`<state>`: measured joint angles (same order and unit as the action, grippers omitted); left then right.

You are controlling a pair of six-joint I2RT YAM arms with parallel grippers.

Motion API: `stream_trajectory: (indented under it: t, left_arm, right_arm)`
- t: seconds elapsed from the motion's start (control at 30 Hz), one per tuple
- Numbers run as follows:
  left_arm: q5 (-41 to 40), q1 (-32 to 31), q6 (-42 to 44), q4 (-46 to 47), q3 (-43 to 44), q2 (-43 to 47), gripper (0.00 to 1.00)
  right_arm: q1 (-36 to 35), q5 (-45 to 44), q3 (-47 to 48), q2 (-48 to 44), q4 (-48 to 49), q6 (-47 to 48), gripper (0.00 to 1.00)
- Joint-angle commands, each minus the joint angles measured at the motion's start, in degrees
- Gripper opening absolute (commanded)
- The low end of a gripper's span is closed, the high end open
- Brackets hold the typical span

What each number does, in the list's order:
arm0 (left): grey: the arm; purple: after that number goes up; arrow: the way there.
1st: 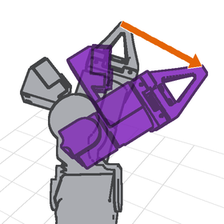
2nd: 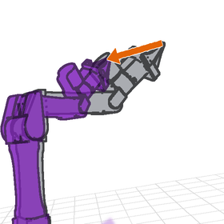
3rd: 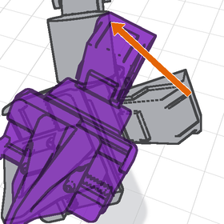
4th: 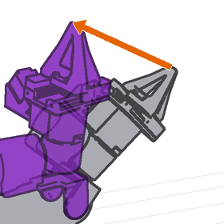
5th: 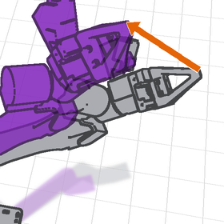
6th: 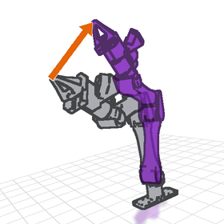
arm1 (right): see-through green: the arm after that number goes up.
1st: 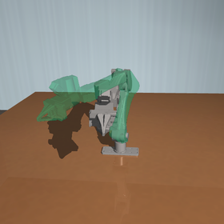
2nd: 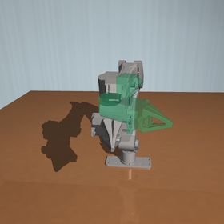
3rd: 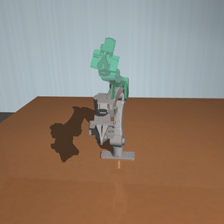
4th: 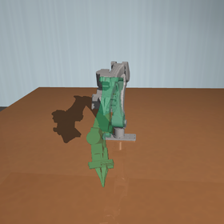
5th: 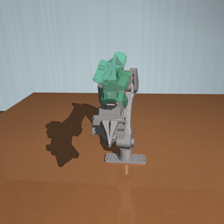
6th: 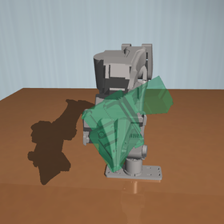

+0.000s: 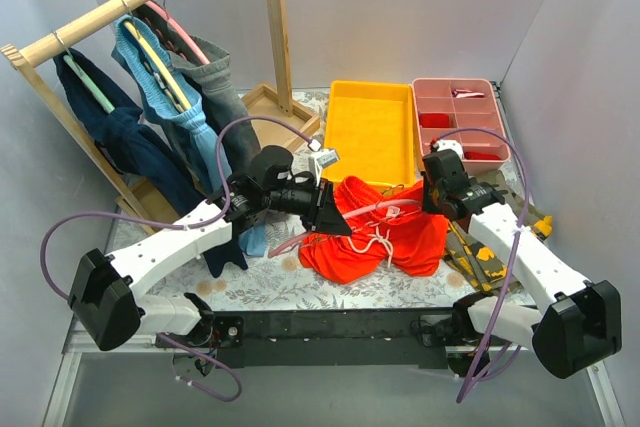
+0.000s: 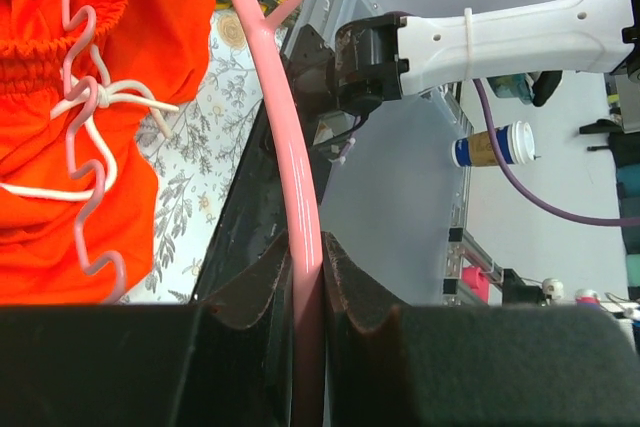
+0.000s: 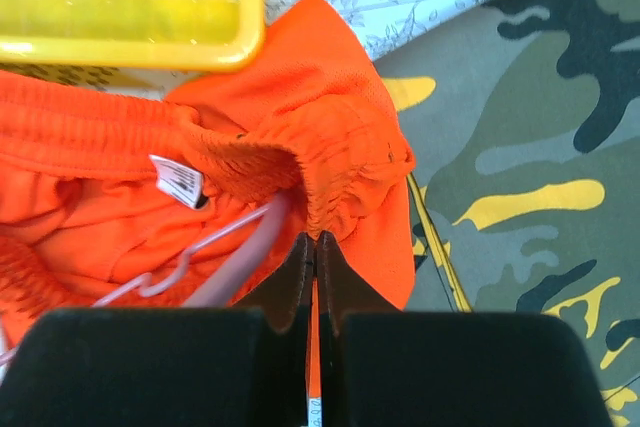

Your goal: Place the shorts on the hanger

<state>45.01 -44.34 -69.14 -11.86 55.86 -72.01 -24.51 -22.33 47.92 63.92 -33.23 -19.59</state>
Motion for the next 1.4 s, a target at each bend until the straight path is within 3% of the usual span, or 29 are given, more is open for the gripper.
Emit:
stream_trajectory:
  t: [0.0,0.23,0.4,0.57,0.67,0.97,1.37]
  left_arm:
    - [-1.4,-0.4,1.8,8.2,2.6,2.6,0.0]
    - [-3.6,-0.5,7.2,7.4,7.2,3.9,0.0]
    - [-8.2,-0.5,11.9,-0.9,12.0,6.1,0.0]
    - [-8.4,-0.4,12.1,-2.9,11.7,7.1,0.0]
    - [-3.2,-0.4,8.8,2.5,8.0,7.9,0.0]
    - [-4.5,-0.4,-1.3,23.3,-4.3,14.8,0.0]
    - [-9.4,-0.4,-12.8,30.3,-6.5,16.6,0.0]
  right_arm:
    - [-0.3,0.5,7.9,-0.9,1.3,1.2,0.01]
    - [-2.4,4.0,18.2,-1.5,-1.0,6.6,0.01]
    - [-4.4,-1.0,23.0,1.1,-6.0,7.8,0.01]
    - [-8.0,-2.6,23.6,0.6,-4.1,8.5,0.01]
    - [-10.5,-2.7,24.9,1.3,-3.0,9.7,0.01]
    - [-13.9,0.4,29.3,-0.5,4.8,9.9,0.01]
    - [-13.9,-1.4,27.6,-6.9,12.9,12.9,0.01]
